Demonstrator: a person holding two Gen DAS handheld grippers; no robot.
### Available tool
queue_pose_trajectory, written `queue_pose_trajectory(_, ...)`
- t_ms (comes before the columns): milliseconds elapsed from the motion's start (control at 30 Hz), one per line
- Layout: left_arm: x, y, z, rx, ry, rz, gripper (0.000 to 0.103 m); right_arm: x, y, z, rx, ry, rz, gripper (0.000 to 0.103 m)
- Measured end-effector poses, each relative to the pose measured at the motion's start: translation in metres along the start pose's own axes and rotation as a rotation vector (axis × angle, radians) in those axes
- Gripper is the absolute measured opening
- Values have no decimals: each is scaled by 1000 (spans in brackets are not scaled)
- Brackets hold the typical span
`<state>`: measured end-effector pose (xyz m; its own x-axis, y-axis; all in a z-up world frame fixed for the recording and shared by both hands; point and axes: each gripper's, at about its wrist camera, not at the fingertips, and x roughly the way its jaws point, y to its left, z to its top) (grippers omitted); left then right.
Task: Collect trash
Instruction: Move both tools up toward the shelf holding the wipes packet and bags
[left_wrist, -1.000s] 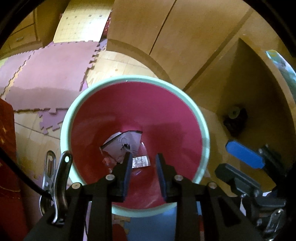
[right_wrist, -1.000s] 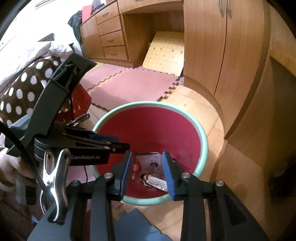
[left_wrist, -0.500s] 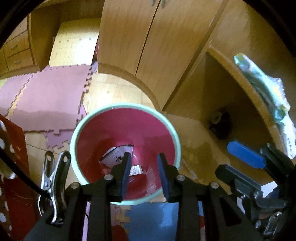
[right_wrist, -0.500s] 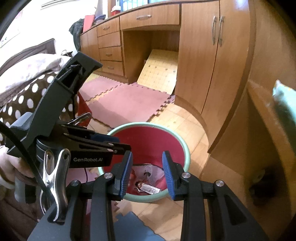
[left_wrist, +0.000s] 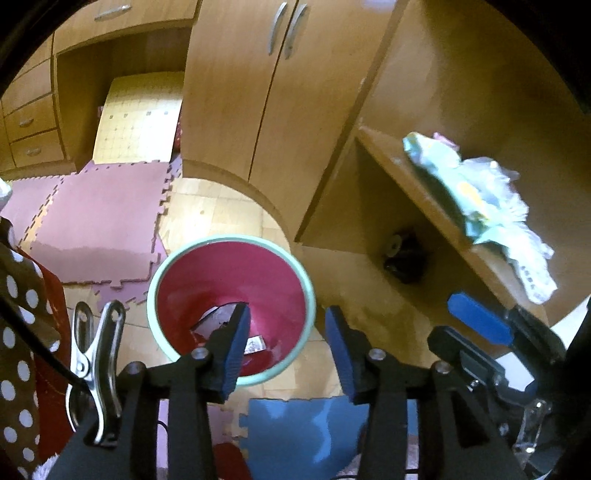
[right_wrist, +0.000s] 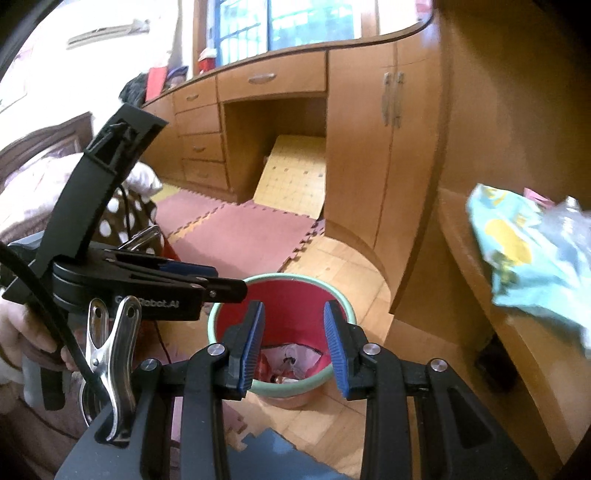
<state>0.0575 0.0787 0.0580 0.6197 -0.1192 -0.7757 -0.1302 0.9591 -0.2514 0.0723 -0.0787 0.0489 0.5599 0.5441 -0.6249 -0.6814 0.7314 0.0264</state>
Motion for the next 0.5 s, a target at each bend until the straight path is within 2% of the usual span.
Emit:
queue_pose_trajectory(333,-41,-29,2,43,-38,-65,46,-55,3,-10,98,-57,-68,34)
queue_pose_trajectory(500,-56,-41,6,62,-51,-70,46,-82,3,-8,128,-79,-115,34)
